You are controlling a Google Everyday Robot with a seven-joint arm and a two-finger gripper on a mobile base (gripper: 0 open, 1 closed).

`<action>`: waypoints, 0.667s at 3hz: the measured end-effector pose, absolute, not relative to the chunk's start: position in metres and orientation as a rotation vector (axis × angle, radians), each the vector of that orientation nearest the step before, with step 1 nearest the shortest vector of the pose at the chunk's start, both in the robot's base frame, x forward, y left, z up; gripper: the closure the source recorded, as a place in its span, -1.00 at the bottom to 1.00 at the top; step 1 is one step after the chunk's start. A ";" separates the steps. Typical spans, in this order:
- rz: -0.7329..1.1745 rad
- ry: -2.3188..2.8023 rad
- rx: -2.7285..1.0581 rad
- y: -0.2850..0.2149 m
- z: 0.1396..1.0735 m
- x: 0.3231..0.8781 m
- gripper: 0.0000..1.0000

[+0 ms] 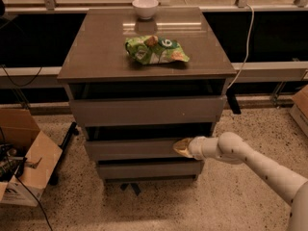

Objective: Close middle drawer

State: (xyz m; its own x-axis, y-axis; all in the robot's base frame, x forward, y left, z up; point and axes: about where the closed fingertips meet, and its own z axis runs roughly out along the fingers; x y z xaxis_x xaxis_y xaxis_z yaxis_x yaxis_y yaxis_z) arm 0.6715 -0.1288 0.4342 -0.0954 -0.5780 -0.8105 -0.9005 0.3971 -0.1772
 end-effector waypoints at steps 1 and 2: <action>0.473 1.784 -1.290 -0.125 0.433 0.671 -0.88; 0.475 1.783 -1.291 -0.124 0.432 0.670 -1.00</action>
Offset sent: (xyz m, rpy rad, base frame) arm -0.0004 0.0023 -0.0009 0.0014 0.0015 0.0031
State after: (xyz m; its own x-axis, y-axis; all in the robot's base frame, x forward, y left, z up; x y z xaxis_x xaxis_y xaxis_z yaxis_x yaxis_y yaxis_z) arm 0.6701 -0.1236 0.4322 -0.0943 -0.5761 -0.8120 -0.9038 0.3916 -0.1729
